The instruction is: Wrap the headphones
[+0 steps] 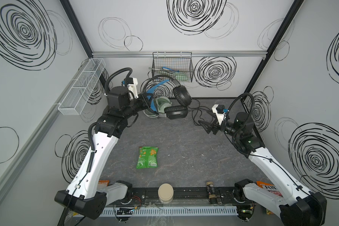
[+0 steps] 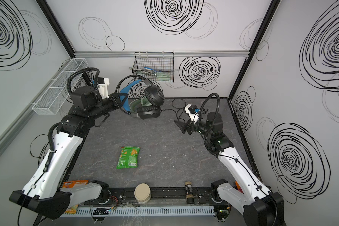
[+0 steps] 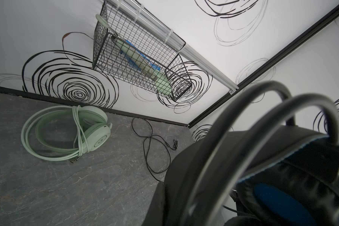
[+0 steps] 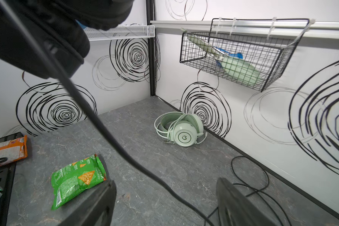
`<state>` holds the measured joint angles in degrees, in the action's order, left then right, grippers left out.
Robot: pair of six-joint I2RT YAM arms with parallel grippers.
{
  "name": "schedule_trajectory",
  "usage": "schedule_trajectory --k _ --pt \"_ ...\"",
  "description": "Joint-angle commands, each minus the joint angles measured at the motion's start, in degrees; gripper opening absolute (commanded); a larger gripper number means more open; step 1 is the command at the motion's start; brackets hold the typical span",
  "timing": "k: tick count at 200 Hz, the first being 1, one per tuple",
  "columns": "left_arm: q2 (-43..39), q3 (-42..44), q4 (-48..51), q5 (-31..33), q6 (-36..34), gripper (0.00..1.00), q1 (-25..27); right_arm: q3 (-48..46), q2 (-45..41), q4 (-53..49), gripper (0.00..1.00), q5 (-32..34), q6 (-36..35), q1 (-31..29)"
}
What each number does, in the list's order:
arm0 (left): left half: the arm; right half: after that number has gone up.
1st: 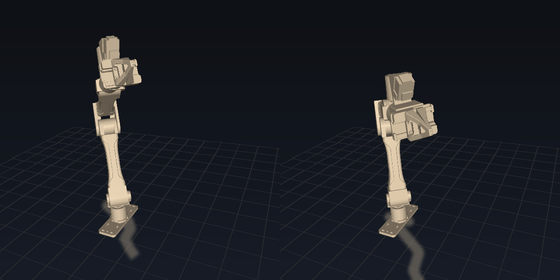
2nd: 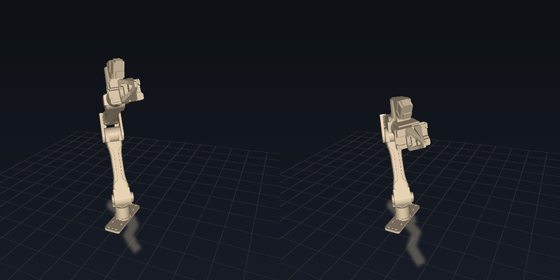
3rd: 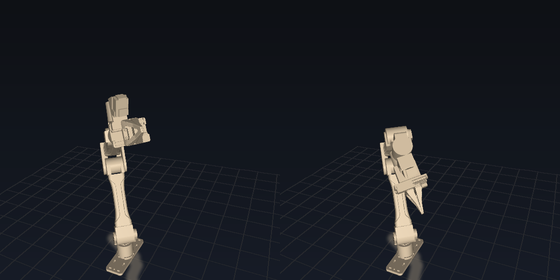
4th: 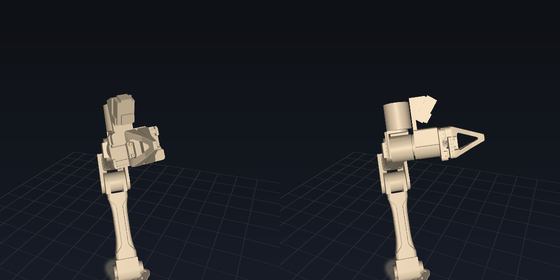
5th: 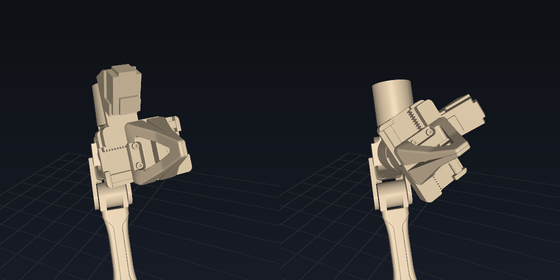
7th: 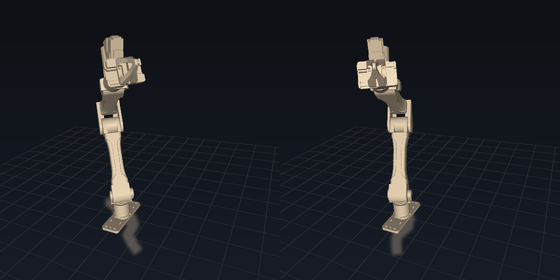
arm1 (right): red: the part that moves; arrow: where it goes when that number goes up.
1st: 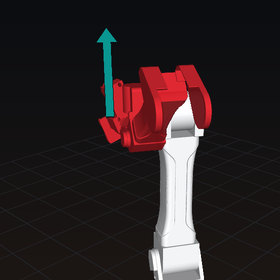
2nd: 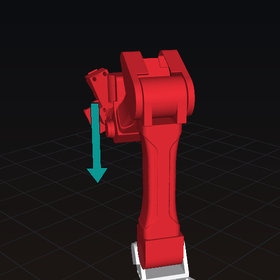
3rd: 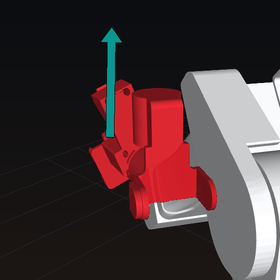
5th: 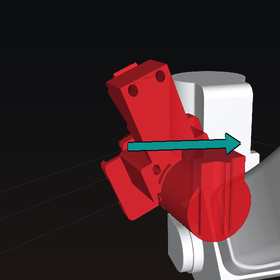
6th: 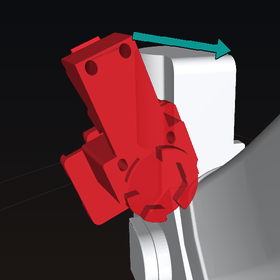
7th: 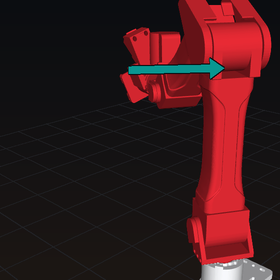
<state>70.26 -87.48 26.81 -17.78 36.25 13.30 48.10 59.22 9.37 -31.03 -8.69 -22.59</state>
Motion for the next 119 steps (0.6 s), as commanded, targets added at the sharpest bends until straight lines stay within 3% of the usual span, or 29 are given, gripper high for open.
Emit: schedule_trajectory --k 1,39,119 --pt "-2.00 -1.05 -8.07 -4.28 4.24 0.00 -0.91 -0.24 1.00 5.28 0.82 0.30 -0.71 -2.61" --pt "-4.60 1.26 -12.99 -8.27 6.18 0.00 -1.12 -1.17 2.16 9.81 0.80 1.93 2.83 -3.14" --pt "-6.32 1.97 -19.87 -13.39 9.54 0.00 -1.70 -0.98 3.95 10.91 0.74 4.02 3.22 -3.51"
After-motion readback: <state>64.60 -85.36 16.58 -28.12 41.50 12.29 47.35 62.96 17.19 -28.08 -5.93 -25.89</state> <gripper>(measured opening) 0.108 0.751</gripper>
